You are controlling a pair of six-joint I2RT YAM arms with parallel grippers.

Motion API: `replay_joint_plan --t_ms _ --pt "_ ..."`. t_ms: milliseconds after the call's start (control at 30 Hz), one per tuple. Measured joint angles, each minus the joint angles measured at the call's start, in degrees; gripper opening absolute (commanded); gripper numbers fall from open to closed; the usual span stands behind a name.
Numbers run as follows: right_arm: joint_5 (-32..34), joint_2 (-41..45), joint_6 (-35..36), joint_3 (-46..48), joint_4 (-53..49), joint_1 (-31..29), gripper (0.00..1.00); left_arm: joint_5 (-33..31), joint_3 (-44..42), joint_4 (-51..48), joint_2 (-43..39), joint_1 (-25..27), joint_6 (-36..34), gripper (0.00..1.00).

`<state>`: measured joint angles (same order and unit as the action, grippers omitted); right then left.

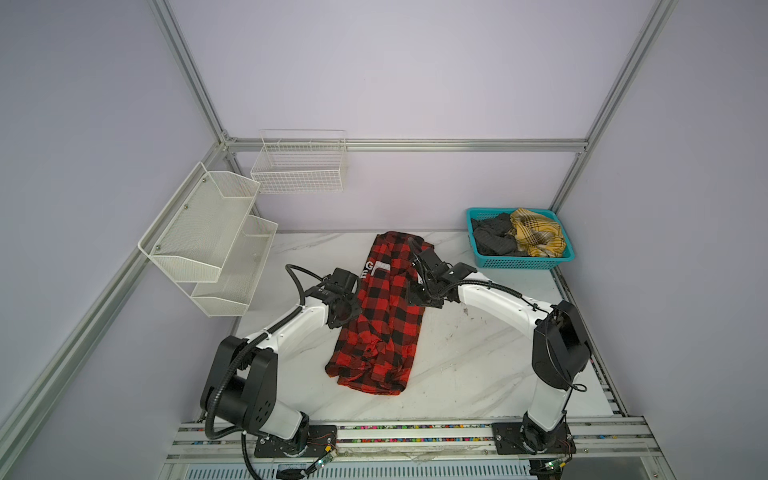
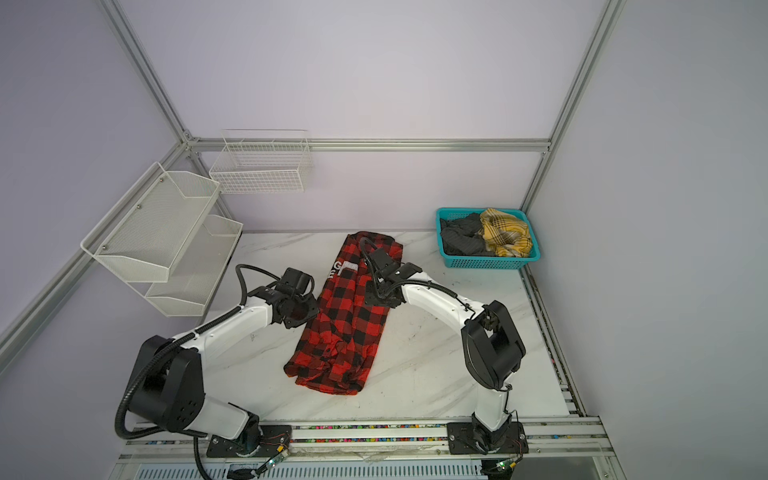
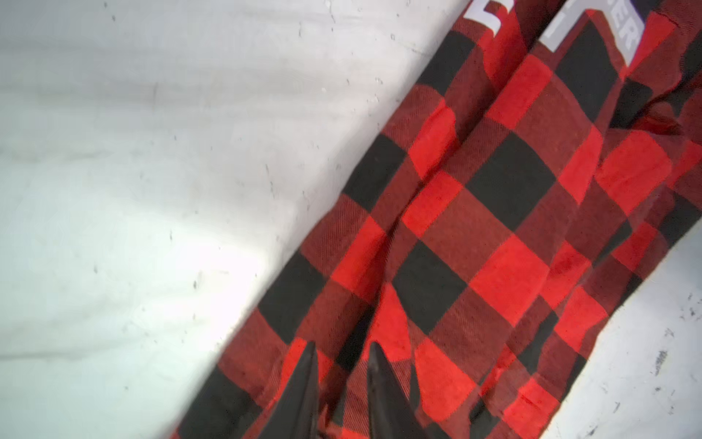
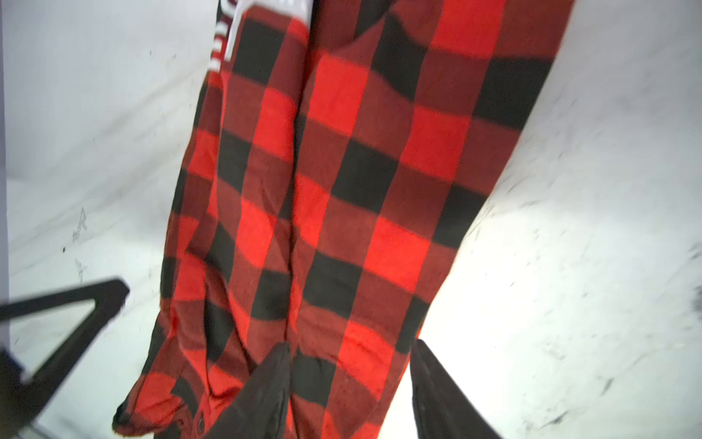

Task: Fold and stack the long sleeve shirts
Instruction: 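Fold the shirt lengthwise with both grippers, swinging it toward the far edge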

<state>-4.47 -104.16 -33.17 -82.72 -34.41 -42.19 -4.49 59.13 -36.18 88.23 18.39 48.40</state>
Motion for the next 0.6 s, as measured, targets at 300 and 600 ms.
replay_joint_plan --t_ms 300,600 --pt "-3.52 -9.05 -5.51 0.74 2.97 -2.97 0.52 5.99 0.79 -0.37 7.52 -2.1 -3.1 0.21" --pt "-1.7 -8.74 -6.88 -3.91 2.82 5.09 0.59 7.89 0.79 -2.08 3.82 -2.1 -4.79 0.49"
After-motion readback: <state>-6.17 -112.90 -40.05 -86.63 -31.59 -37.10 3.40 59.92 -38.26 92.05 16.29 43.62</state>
